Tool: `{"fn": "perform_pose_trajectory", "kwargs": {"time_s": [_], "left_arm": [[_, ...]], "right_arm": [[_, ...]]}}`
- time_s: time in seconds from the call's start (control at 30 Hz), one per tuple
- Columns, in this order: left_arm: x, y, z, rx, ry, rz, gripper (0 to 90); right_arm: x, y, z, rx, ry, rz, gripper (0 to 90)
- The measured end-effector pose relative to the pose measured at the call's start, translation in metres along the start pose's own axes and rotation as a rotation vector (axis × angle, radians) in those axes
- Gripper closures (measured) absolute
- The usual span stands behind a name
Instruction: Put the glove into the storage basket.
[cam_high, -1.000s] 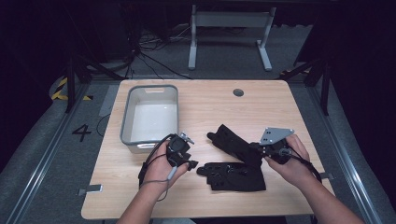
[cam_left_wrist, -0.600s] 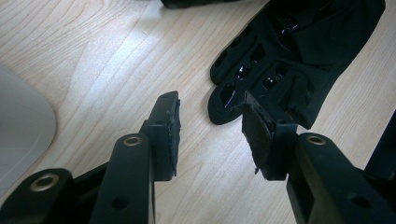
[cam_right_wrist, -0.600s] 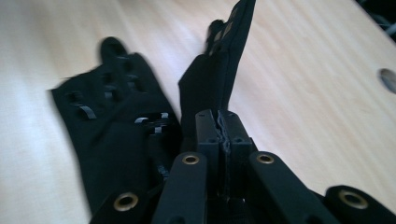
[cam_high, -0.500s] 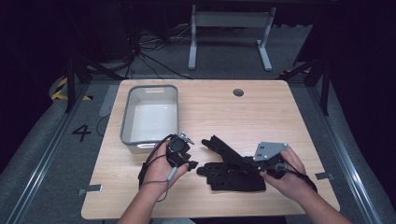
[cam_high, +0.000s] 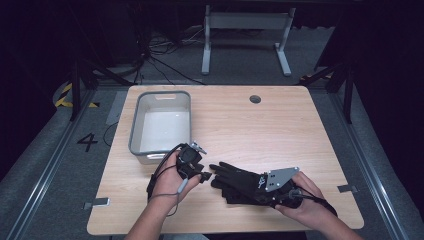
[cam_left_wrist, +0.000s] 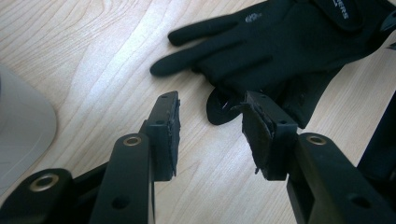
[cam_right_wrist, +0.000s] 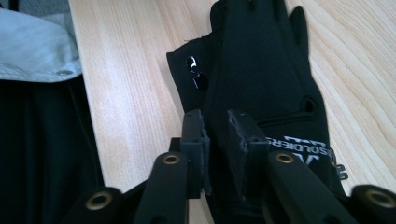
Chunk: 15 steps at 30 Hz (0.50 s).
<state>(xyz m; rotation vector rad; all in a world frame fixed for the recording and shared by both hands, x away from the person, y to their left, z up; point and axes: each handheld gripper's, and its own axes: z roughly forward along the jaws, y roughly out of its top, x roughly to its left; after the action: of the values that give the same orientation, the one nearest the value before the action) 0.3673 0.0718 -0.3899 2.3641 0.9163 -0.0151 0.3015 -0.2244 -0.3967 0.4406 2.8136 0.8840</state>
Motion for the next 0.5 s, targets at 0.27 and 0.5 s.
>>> {"fn": "perform_pose_trajectory", "kwargs": {"time_s": [0.27, 0.5], "left_arm": [[-0.004, 0.001, 0.001, 0.007, -0.016, 0.016, 57.0], [-0.009, 0.003, 0.002, 0.012, -0.030, 0.027, 57.0]], "right_arm": [[-0.012, -0.005, -0.025, -0.095, 0.006, 0.102, 71.4], [-0.037, -0.019, -0.034, -0.105, -0.098, 0.270, 68.0]]}}
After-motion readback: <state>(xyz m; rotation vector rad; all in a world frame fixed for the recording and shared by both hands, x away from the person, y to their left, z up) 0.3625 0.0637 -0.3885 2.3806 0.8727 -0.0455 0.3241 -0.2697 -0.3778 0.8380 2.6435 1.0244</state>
